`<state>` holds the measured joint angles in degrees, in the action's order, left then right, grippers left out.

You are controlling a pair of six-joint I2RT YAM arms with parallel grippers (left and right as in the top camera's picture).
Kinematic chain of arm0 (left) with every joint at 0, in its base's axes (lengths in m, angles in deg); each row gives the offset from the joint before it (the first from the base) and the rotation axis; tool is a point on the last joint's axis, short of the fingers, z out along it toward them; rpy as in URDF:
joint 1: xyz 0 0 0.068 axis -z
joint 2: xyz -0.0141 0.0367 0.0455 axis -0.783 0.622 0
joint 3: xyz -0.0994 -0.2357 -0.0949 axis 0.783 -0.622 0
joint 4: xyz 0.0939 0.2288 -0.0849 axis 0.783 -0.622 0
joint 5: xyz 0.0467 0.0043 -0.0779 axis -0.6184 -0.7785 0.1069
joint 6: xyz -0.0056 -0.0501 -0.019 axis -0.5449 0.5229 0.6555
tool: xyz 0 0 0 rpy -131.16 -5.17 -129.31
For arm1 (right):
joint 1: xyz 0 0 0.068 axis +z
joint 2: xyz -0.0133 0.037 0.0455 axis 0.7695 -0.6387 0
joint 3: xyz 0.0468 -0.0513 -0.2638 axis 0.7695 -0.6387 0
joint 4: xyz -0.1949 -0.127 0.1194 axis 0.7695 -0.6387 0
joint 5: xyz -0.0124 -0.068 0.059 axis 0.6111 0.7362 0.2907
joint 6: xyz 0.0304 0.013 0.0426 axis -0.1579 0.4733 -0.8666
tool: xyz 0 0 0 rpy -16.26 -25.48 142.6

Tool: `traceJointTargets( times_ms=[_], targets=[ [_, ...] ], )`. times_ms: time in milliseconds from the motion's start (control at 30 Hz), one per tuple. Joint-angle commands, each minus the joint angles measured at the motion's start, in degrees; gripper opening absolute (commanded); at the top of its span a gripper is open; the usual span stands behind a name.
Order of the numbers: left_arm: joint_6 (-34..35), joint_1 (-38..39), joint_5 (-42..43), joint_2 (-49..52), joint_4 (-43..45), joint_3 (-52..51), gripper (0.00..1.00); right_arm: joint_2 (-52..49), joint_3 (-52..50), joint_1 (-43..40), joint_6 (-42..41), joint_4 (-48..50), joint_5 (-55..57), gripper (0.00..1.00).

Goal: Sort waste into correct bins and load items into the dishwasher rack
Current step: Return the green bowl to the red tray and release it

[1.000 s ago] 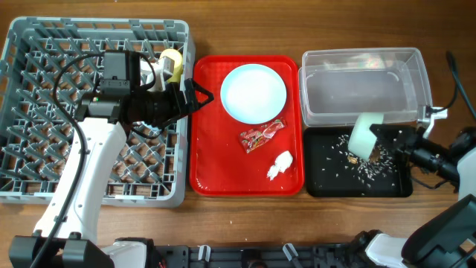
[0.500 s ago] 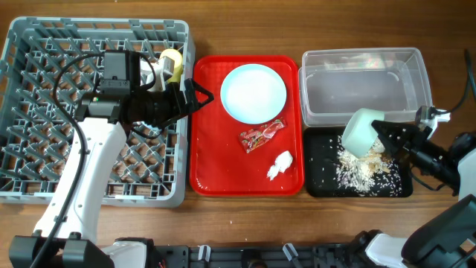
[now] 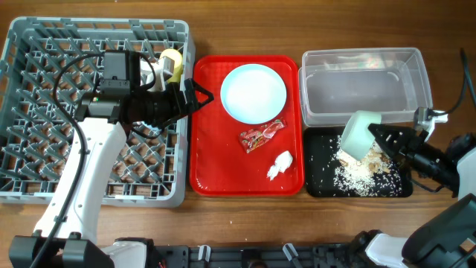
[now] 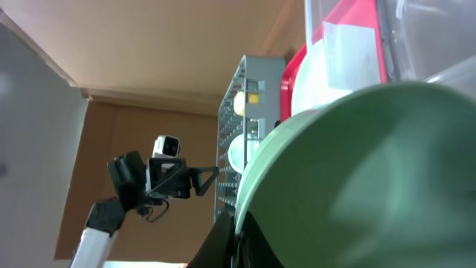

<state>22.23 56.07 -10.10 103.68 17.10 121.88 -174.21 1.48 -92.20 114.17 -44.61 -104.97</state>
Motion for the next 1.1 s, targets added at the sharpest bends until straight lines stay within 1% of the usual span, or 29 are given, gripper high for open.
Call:
traceJointTargets(
  times_ms=[0,33,100,167,267,367,500,567,633,700,767,867,900,933,1000,1067],
  targets=[
    [0.33,-0.2,-0.2,-0.85,0.11,0.57,1.0,-0.2,0.07,0.24,-4.02,6.25,2.08,0.04],
    [0.33,-0.2,-0.2,-0.85,0.11,0.57,1.0,-0.2,0.07,0.26,-8.37,6.88,2.54,0.04],
    [0.33,-0.2,-0.2,-0.85,0.11,0.57,1.0,-0.13,0.07,0.42,-5.14,4.33,-2.29,0.04],
    [0.33,-0.2,-0.17,-0.85,0.11,0.57,1.0,-0.13,0.07,0.42,-7.13,6.1,-2.29,0.04],
    [0.33,-0.2,-0.2,-0.85,0.11,0.57,1.0,-0.13,0.07,0.48,-6.99,6.71,-0.7,0.04],
    [0.33,-0.2,-0.2,-0.85,0.11,0.57,1.0,-0.13,0.07,0.68,-11.93,5.57,-1.44,0.04],
    [0.33,-0.2,-0.17,-0.85,0.11,0.57,1.0,0.57,0.68,5.4,-11.37,4.37,-0.2,0.04],
    [0.33,-0.2,-0.17,-0.85,0.11,0.57,1.0,1.62,2.69,9.99,-11.87,4.31,1.25,0.04],
    [0.33,-0.2,-0.17,-0.85,0.11,0.57,1.0,3.78,7.74,18.25,-19.21,4.59,10.34,0.04],
    [0.33,-0.2,-0.2,-0.85,0.11,0.57,1.0,6.05,10.91,24.63,-24.72,5.38,18.08,0.04],
    [0.33,-0.2,-0.2,-0.85,0.11,0.57,1.0,9.9,13.53,33.92,-33.09,8.94,25.35,0.04],
    [0.33,-0.2,-0.2,-0.85,0.13,0.57,1.0,14.58,14.01,46.6,-44.92,16.87,33.79,0.04],
    [0.33,-0.2,-0.2,-0.85,0.11,0.57,1.0,15.37,14.01,49.66,-47.87,18.21,37.09,0.04],
    [0.33,-0.2,-0.2,-0.85,0.11,0.57,1.0,16.02,14.01,54.31,-51.65,19.45,42.71,0.04],
    [0.33,-0.2,-0.2,-0.85,0.11,0.57,1.0,15.61,13.73,61.48,-55.41,21.24,49.77,0.04],
    [0.33,-0.2,-0.17,-0.85,0.11,0.57,1.0,13.94,12.48,69.4,-55.43,25.35,52.33,0.04]
  ],
)
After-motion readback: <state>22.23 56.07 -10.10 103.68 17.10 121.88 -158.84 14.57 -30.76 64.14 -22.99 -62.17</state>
